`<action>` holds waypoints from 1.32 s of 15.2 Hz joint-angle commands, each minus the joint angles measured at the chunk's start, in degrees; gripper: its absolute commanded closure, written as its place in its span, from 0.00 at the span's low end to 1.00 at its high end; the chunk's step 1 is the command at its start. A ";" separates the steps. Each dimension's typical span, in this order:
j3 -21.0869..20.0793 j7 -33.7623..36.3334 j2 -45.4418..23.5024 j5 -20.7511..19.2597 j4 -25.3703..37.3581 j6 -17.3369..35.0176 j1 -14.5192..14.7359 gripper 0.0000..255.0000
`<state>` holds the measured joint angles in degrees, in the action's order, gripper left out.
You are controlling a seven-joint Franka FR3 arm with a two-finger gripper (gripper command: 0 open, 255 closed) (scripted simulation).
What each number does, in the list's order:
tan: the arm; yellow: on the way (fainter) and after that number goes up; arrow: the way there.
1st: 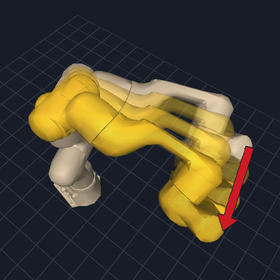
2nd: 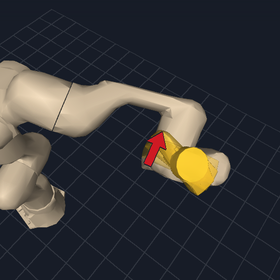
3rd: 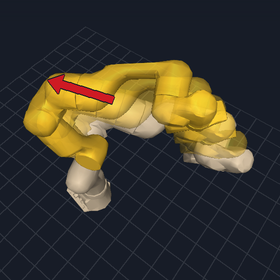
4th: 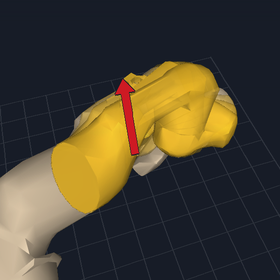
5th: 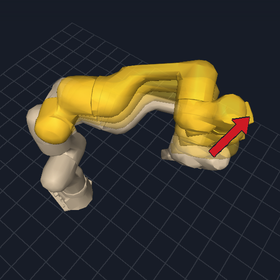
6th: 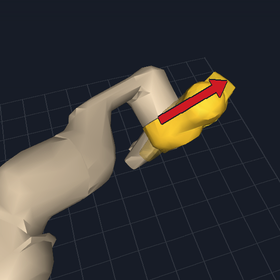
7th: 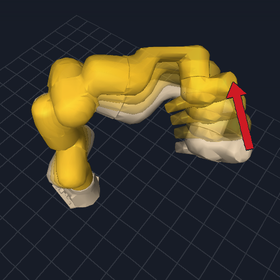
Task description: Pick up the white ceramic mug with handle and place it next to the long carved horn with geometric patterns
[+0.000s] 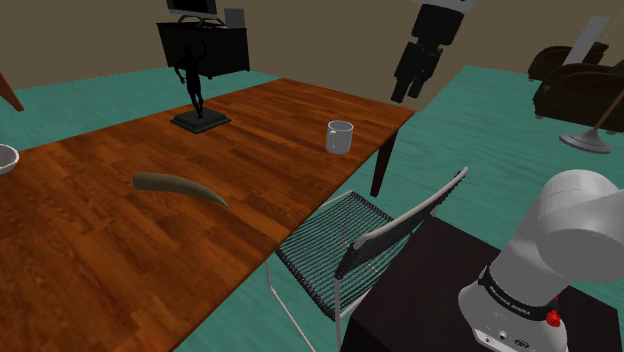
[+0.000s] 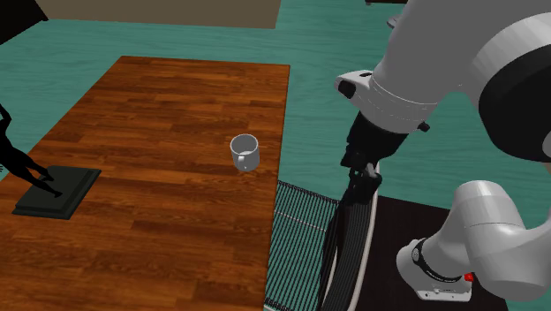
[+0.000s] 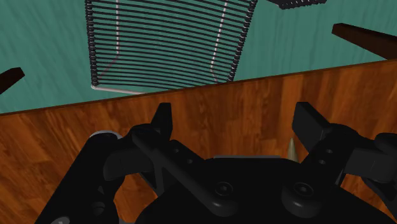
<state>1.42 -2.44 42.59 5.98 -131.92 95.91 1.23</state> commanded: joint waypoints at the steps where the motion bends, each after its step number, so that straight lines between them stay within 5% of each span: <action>1: 0.00 0.00 0.00 0.00 0.00 0.00 0.00 0.00; 20: 9.63 -11.77 -38.42 -2.89 19.09 11.63 -4.08 0.00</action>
<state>10.58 -13.53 6.48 2.98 -114.76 107.58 -2.57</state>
